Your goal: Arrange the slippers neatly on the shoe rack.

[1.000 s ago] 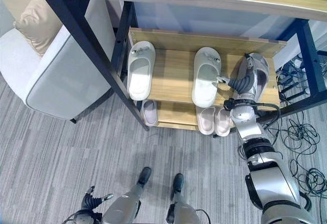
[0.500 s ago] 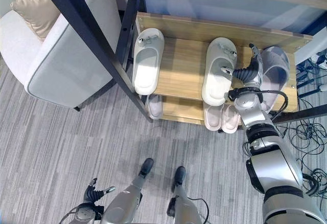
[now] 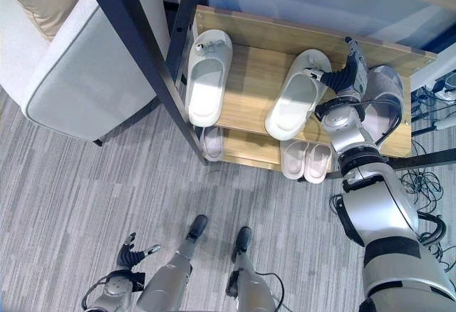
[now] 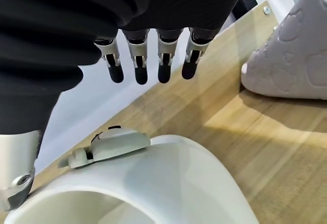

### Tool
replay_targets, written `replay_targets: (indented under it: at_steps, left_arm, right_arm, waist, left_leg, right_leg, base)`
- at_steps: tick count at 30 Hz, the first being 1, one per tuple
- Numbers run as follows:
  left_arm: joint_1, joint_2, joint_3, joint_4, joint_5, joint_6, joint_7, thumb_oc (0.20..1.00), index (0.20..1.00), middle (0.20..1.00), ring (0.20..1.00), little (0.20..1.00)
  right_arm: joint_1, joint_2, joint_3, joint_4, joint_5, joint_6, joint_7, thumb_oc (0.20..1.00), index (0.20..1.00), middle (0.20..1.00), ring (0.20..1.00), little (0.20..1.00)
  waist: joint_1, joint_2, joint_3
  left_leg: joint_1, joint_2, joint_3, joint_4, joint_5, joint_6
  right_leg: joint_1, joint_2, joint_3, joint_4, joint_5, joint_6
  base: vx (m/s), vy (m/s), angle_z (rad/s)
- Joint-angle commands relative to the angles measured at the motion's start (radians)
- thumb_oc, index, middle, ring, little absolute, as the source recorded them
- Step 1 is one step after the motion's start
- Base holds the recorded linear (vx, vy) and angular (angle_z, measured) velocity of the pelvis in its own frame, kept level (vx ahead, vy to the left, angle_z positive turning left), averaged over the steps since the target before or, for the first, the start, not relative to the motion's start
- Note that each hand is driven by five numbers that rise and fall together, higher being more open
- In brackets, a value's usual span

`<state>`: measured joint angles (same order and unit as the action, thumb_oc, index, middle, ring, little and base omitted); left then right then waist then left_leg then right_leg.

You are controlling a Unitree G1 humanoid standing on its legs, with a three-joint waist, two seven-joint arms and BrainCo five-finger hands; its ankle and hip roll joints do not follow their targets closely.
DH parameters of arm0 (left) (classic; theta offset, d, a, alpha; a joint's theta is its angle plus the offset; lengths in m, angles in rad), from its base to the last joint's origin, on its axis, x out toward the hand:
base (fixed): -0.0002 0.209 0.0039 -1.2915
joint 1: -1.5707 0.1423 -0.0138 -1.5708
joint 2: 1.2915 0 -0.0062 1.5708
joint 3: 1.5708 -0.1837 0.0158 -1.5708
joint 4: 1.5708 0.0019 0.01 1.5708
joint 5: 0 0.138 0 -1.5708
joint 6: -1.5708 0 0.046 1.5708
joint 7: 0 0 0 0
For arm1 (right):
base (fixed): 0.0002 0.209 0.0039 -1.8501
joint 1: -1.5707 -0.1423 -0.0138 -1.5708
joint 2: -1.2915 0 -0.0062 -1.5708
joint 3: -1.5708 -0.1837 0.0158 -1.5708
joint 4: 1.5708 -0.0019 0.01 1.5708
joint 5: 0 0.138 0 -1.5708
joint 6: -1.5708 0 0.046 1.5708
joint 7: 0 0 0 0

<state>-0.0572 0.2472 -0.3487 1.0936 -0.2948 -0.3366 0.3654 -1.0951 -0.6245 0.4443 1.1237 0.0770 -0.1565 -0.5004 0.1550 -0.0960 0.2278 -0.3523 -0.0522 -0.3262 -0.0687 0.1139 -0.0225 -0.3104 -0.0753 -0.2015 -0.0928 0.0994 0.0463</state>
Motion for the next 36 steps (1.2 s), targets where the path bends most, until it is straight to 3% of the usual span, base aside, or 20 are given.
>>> replay_targets:
  at_steps: [1, 6, 10, 13, 18, 22, 28, 30, 35, 36]
  left_arm:
    - [0.011, -0.014, 0.014, 0.056, -0.026, -0.010, -0.002, 1.000, 1.000, 1.000, 1.000, 1.000]
    - [-0.021, -0.018, 0.033, 0.067, -0.068, 0.006, 0.000, 1.000, 1.000, 1.000, 1.000, 1.000]
    - [-0.046, -0.028, 0.048, 0.082, -0.114, 0.025, 0.004, 1.000, 1.000, 1.000, 1.000, 1.000]
    - [-0.032, -0.045, 0.015, 0.079, -0.066, 0.020, 0.013, 1.000, 1.000, 1.000, 1.000, 1.000]
    - [0.039, -0.029, -0.004, 0.034, 0.015, -0.004, 0.034, 1.000, 1.000, 1.000, 1.000, 1.000]
    - [0.068, -0.014, -0.009, 0.019, 0.034, -0.008, 0.028, 1.000, 1.000, 1.000, 1.000, 1.000]
    - [0.061, -0.016, -0.008, 0.019, 0.031, -0.008, 0.030, 1.000, 1.000, 1.000, 1.000, 1.000]
    - [0.055, -0.004, 0.003, 0.031, 0.032, -0.008, 0.022, 1.000, 1.000, 1.000, 1.000, 1.000]
    - [0.046, -0.006, -0.006, 0.033, 0.037, -0.009, 0.026, 1.000, 1.000, 1.000, 1.000, 1.000]
    - [0.044, -0.005, -0.006, 0.037, 0.043, -0.008, 0.028, 1.000, 1.000, 1.000, 1.000, 1.000]
  right_arm:
    - [-0.057, 0.003, 0.022, 0.035, 0.043, -0.001, 0.003, 1.000, 1.000, 1.000, 1.000, 1.000]
    - [-0.062, 0.069, 0.028, -0.036, 0.078, 0.012, 0.002, 1.000, 1.000, 1.000, 1.000, 1.000]
    - [-0.066, 0.107, 0.047, -0.145, 0.067, 0.060, 0.000, 1.000, 1.000, 1.000, 1.000, 1.000]
    - [-0.006, 0.131, -0.001, 0.004, 0.025, 0.024, -0.035, 1.000, 1.000, 1.000, 1.000, 1.000]
    - [0.067, 0.074, -0.058, 0.156, 0.015, -0.002, -0.072, 1.000, 1.000, 1.000, 1.000, 1.000]
    - [0.048, -0.031, -0.077, 0.191, 0.040, -0.008, -0.083, 1.000, 1.000, 1.000, 1.000, 1.000]
    - [0.076, -0.009, -0.072, 0.186, 0.032, -0.014, -0.087, 1.000, 1.000, 1.000, 1.000, 1.000]
    - [0.047, -0.091, -0.043, 0.187, 0.051, -0.011, 0.001, 1.000, 1.000, 1.000, 1.000, 1.000]
    - [0.021, -0.115, -0.023, 0.217, 0.057, -0.005, 0.035, 1.000, 1.000, 1.000, 1.000, 1.000]
    - [0.021, -0.117, -0.020, 0.217, 0.057, -0.007, 0.038, 0.887, 0.887, 0.887, 0.887, 0.887]
  waist:
    - [0.013, -0.023, -0.014]
    - [-0.009, -0.028, -0.015]
    - [-0.028, -0.041, -0.023]
    - [-0.008, -0.030, -0.023]
    - [0.041, -0.016, -0.008]
    - [0.058, -0.012, -0.008]
    - [0.063, -0.005, -0.006]
    - [0.058, -0.014, -0.010]
    - [0.065, -0.017, -0.012]
    - [0.067, -0.017, -0.011]
  left_leg:
    - [0.003, 0.007, -0.032, -0.019, -0.051, -0.043]
    - [0.009, 0.011, -0.020, -0.019, -0.054, -0.041]
    - [0.015, 0.017, -0.011, -0.019, -0.059, -0.038]
    - [0.011, 0.009, -0.033, -0.019, -0.057, -0.036]
    - [-0.001, -0.005, -0.054, -0.019, -0.047, -0.036]
    - [-0.003, -0.007, -0.058, -0.019, -0.044, -0.039]
    - [-0.009, -0.008, -0.055, -0.019, -0.041, -0.040]
    - [-0.012, -0.005, -0.051, -0.019, -0.042, -0.042]
    - [-0.017, -0.007, -0.058, -0.019, -0.039, -0.044]
    - [-0.018, -0.007, -0.059, -0.019, -0.038, -0.045]
  right_leg:
    - [0.065, -0.029, -0.018, 0.006, -0.065, 0.084]
    - [0.067, -0.027, -0.007, 0.006, -0.063, 0.082]
    - [0.067, -0.024, 0.003, 0.006, -0.061, 0.078]
    - [0.070, -0.027, -0.017, 0.006, -0.066, 0.077]
    - [0.071, -0.034, -0.039, 0.006, -0.067, 0.082]
    - [0.073, -0.038, -0.047, 0.006, -0.067, 0.086]
    - [0.064, -0.039, -0.047, 0.006, -0.066, 0.087]
    - [0.061, -0.040, -0.045, 0.006, -0.065, 0.089]
    - [0.062, -0.042, -0.056, 0.006, -0.067, 0.091]
    - [0.062, -0.042, -0.058, 0.006, -0.067, 0.091]
  base:
    - [-0.03, 0.020, -0.06]
    - [-0.02, 0.020, -0.10]
    - [0.00, 0.003, -0.01]
    - [0.00, -0.002, 0.02]
    - [-0.01, 0.000, 0.15]
    - [0.00, -0.003, 0.06]
    - [0.00, 0.000, 0.00]
    - [0.00, 0.000, 0.00]
    - [0.00, -0.002, 0.00]
    - [0.00, 0.000, 0.00]
